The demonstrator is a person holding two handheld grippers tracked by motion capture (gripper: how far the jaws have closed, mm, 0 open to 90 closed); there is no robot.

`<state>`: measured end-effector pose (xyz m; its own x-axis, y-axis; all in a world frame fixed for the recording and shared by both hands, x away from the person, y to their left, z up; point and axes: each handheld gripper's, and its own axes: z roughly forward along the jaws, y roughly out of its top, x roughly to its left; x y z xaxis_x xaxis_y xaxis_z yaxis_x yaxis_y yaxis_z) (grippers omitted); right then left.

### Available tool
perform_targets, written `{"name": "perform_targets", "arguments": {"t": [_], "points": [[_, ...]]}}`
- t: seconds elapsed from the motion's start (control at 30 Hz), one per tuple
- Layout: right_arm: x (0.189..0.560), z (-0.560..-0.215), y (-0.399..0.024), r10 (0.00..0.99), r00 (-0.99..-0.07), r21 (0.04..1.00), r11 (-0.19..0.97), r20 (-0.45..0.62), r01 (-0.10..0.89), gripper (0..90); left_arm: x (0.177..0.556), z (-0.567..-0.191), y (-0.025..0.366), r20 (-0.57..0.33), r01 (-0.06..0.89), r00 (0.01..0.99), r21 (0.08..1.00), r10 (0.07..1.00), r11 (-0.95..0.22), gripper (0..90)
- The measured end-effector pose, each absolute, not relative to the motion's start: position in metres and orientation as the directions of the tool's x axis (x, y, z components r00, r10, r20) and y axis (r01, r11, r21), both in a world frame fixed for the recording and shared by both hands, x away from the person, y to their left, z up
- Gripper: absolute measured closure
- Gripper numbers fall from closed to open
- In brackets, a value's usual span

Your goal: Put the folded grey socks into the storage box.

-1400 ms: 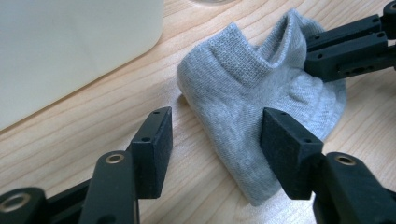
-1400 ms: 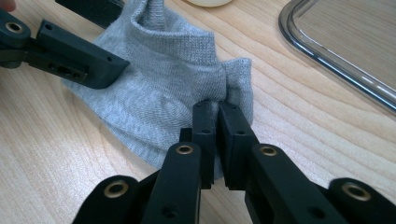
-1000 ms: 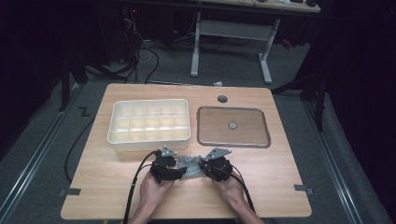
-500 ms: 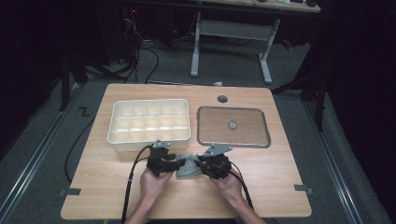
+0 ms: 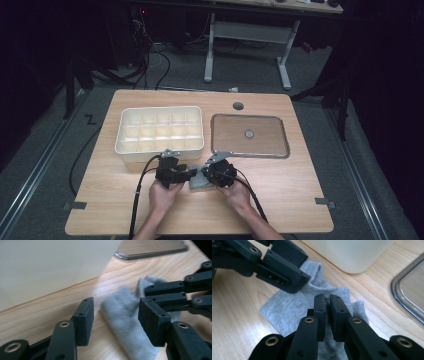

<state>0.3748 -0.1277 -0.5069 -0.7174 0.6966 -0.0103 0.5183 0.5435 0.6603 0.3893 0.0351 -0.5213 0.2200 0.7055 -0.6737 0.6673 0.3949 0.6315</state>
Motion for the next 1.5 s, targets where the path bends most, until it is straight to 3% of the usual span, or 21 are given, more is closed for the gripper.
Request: {"name": "perform_targets", "arguments": {"t": [0.3,0.5,0.67,1.03,1.5], "points": [[0.375,-0.513,-0.135,0.705,-0.709,0.662,0.530,0.002,0.529,85.0,0.392,-0.529,0.030,-0.712,0.686,0.211,0.596,0.670,0.417,53.9],[0.375,-0.516,-0.136,0.704,-0.710,0.671,0.524,0.005,0.524,85.5,0.391,-0.530,0.029,-0.735,0.702,0.214,0.574,0.644,0.422,65.3],[0.375,-0.516,-0.136,0.703,-0.711,0.674,0.525,0.001,0.520,85.4,0.388,-0.527,0.028,-0.728,0.690,0.246,0.595,0.640,0.411,80.9],[0.376,-0.494,-0.142,0.718,-0.696,0.708,0.490,0.002,0.508,84.8,0.382,-0.522,0.027,-0.699,0.683,0.270,0.624,0.662,0.380,82.8],[0.384,-0.511,-0.132,0.707,-0.707,0.640,0.547,-0.008,0.539,84.5,0.376,-0.508,0.032,-0.722,0.684,0.283,0.614,0.632,0.394,82.9]]}}
